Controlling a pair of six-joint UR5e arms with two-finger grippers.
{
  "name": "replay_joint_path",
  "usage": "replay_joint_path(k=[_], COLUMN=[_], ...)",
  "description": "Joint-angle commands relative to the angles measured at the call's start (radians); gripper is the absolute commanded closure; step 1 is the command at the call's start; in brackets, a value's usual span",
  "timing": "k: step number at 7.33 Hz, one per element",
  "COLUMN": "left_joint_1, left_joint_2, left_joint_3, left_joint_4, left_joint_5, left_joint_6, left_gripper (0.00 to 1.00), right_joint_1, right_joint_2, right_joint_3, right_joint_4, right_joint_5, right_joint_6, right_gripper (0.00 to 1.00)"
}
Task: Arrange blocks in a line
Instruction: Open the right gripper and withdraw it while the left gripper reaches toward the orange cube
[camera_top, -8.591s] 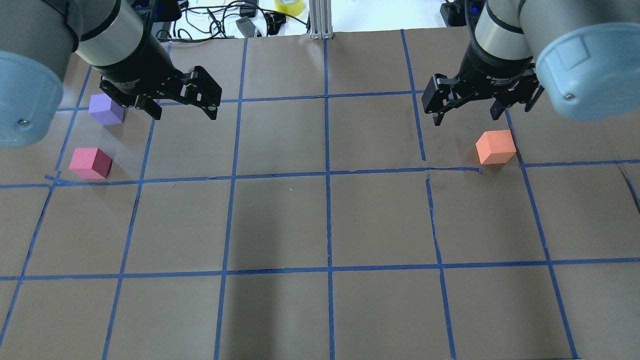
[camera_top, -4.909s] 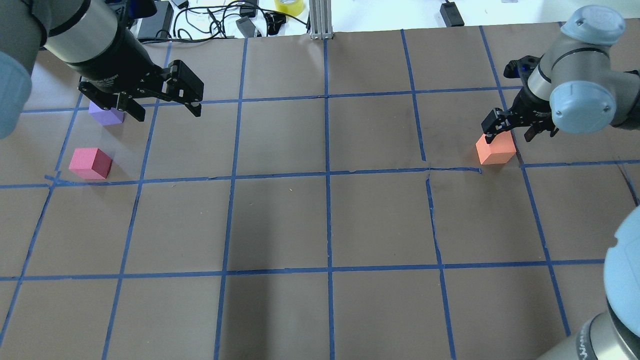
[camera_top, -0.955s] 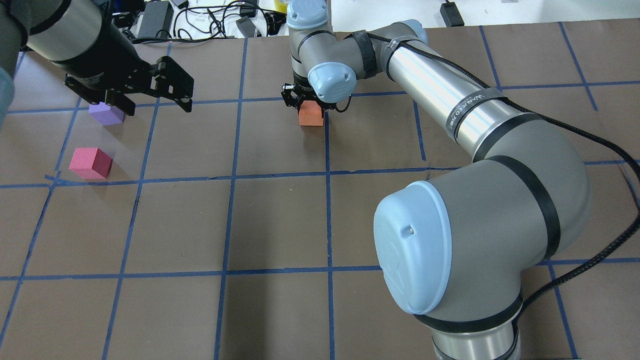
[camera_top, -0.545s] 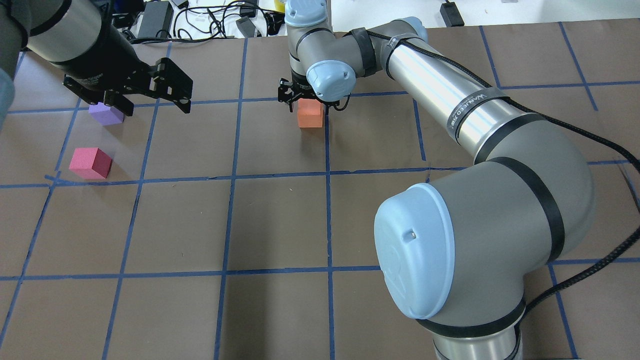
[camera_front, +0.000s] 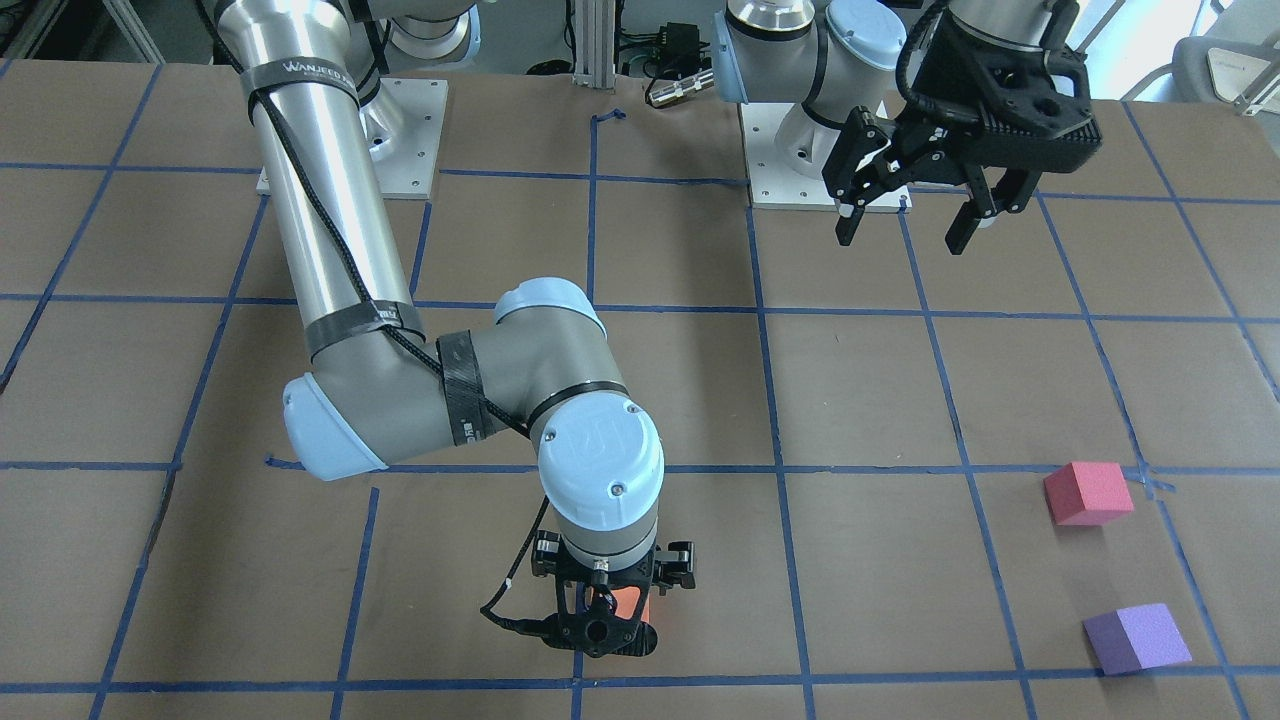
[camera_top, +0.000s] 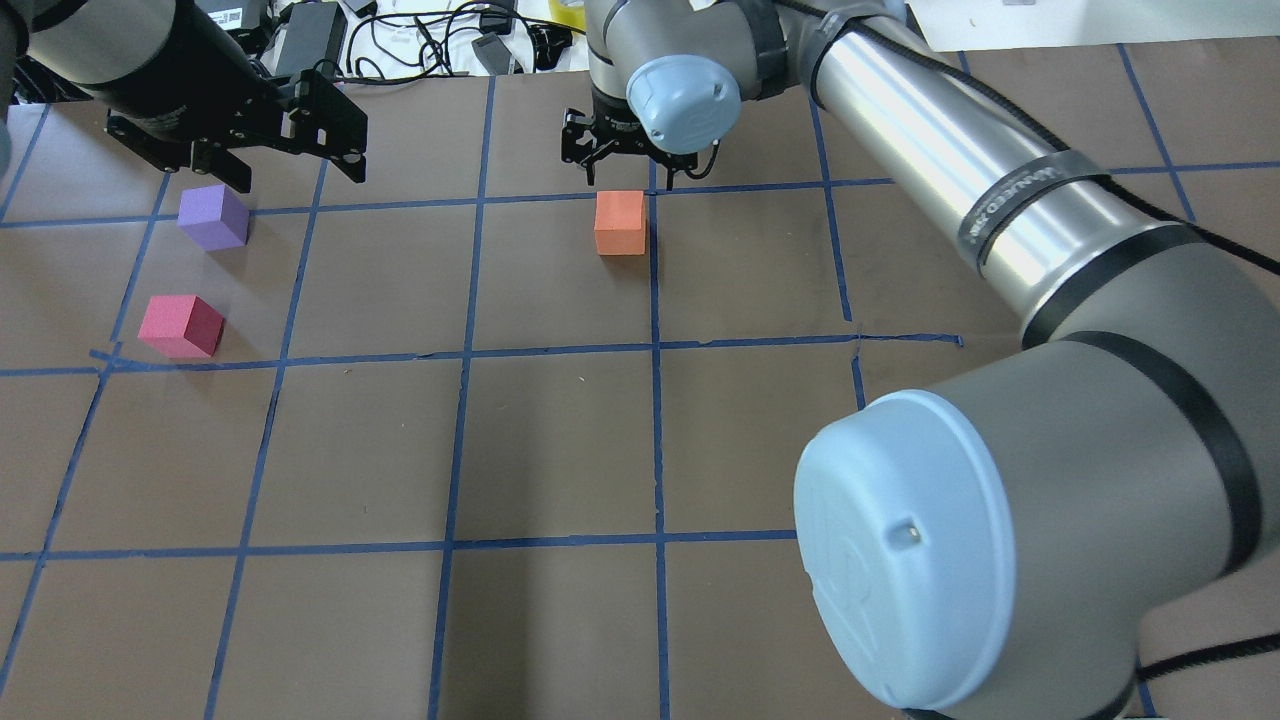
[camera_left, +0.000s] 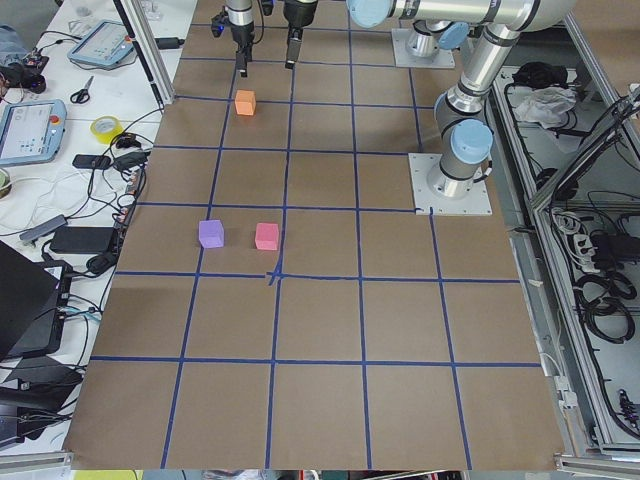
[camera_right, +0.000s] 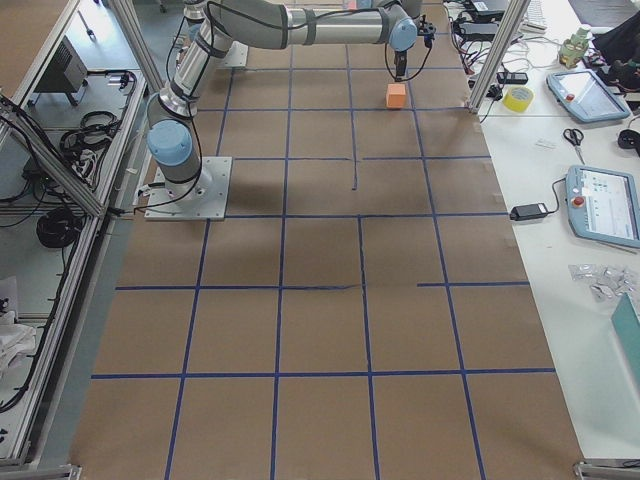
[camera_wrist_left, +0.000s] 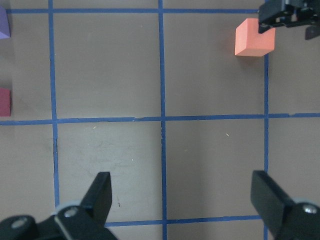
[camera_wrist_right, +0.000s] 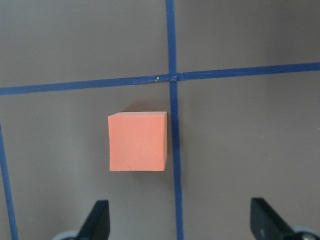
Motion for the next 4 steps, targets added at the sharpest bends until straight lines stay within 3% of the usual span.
replay_joint_path(k=[1,3,4], left_joint_1=[-0.035,-0.105,-0.163], left_joint_2=[-0.080,-0.197,-0.271], left_joint_3=[-0.010,-0.006,-0.003], left_joint_4=[0.135,0.235,0.330], left_joint_5=[-0.034,-0.034,-0.015], left_joint_6=[-0.002,-0.063,-0.116], left_gripper=[0.00,0.00,0.00], right_joint_1=[-0.106,-0.207,-0.261], right_joint_2=[-0.135,-0.238,-0.286], right_joint_3=[0.005,0.025,0.075], right_joint_4=[0.131,0.273,0.278], right_joint_5=[0.005,-0.006,-0.007], right_joint_6=[-0.205,-0.416,-0.501], right_gripper=[0.00,0.00,0.00])
